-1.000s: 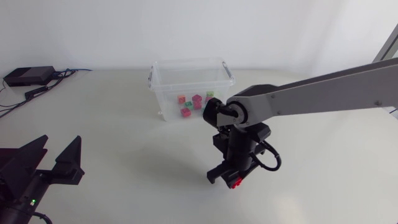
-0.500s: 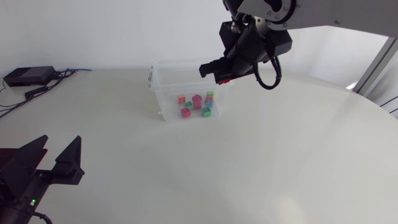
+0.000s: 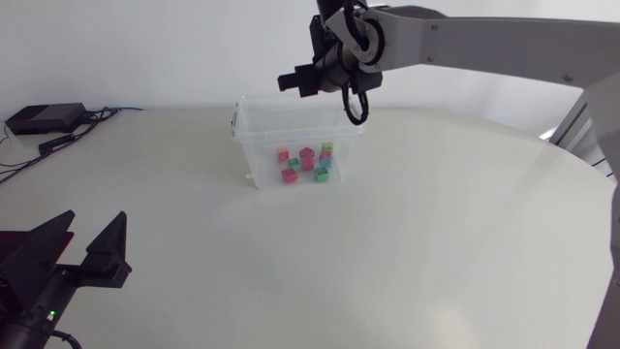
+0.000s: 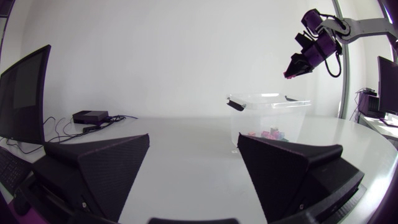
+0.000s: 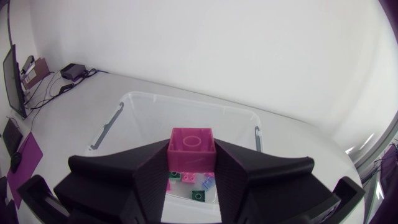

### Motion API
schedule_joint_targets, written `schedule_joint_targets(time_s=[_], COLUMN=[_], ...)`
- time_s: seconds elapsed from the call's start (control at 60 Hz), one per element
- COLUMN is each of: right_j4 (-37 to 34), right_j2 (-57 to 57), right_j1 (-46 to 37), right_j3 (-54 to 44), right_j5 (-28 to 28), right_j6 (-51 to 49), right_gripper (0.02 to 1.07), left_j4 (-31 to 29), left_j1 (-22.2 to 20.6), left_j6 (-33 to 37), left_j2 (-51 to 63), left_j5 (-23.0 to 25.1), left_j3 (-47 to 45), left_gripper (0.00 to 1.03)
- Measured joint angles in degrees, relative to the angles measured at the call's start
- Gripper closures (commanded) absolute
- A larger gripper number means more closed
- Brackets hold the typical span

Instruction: Place the duplo bricks in the container

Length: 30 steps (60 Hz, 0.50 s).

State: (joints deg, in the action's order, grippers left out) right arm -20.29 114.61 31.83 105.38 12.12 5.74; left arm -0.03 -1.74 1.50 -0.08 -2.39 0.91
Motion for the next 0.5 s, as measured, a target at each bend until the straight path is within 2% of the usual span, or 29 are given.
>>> schedule_joint_targets(time_s=[0.133,0.167,0.217,0.35,0.5], right_j4=[0.0,0.0,-0.1,-0.2,2.9], right_j2=[6.5,7.6,8.5,5.9,-8.3], right_j1=[0.5,0.7,0.7,0.6,-1.8], right_j3=[2.8,3.1,3.3,2.4,-6.3], right_j5=[1.7,2.3,3.3,6.5,7.3], right_j6=[-1.5,-1.8,-2.0,-3.1,-4.3], right_gripper=[0.38,0.22,0.10,0.07,0.07], left_j4=[0.0,0.0,0.0,0.0,0.0], left_j1=[0.0,0.0,0.0,0.0,0.0], left_j6=[0.0,0.0,0.0,0.0,0.0], left_j2=[0.0,0.0,0.0,0.0,0.0], left_j5=[0.0,0.0,0.0,0.0,0.0], left_j3=[0.0,0.0,0.0,0.0,0.0], left_gripper=[0.04,0.04,0.04,0.04,0.04])
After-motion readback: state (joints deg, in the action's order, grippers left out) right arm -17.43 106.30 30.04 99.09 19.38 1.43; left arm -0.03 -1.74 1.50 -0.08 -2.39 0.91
